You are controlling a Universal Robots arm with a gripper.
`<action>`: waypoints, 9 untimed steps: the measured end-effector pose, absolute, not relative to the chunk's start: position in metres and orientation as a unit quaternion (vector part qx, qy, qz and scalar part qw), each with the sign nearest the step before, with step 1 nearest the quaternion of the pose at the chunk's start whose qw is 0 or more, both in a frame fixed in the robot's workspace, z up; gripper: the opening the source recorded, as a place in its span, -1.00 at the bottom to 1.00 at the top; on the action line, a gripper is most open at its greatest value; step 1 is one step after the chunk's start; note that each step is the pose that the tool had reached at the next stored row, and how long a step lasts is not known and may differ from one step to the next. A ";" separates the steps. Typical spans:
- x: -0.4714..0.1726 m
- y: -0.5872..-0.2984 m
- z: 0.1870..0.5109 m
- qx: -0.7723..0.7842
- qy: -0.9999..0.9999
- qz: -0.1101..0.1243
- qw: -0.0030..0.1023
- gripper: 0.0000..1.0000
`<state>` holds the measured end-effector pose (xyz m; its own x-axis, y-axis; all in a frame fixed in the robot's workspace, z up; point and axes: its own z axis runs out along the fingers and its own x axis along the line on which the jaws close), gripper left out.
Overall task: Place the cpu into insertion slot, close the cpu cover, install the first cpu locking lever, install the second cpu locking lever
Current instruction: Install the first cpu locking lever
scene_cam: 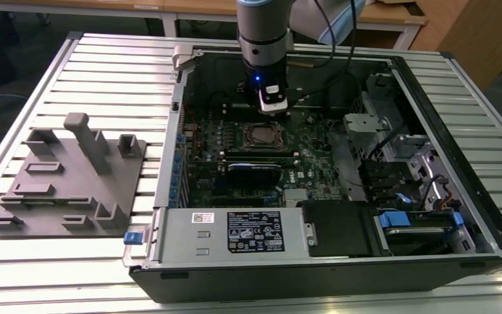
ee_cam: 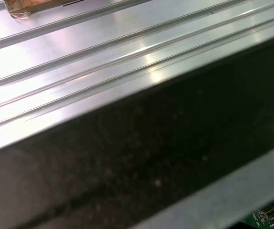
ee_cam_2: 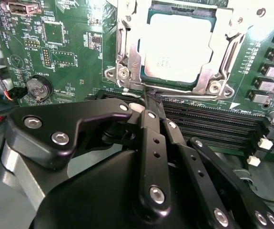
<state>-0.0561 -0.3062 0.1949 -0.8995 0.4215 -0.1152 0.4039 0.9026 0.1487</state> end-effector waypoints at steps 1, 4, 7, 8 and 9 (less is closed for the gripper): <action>-0.056 -0.306 0.195 0.212 0.973 0.061 0.072 -0.79; -0.056 -0.306 0.201 0.212 0.973 0.061 0.072 -0.79; -0.056 -0.306 0.202 0.212 0.973 0.061 0.072 -0.79; -0.056 -0.306 0.202 0.212 0.973 0.061 0.072 -0.79; -0.056 -0.305 0.202 0.212 0.973 0.061 0.072 -0.79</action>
<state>-0.0561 -0.3054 0.2023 -0.8994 0.4216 -0.1152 0.4040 0.9026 0.1489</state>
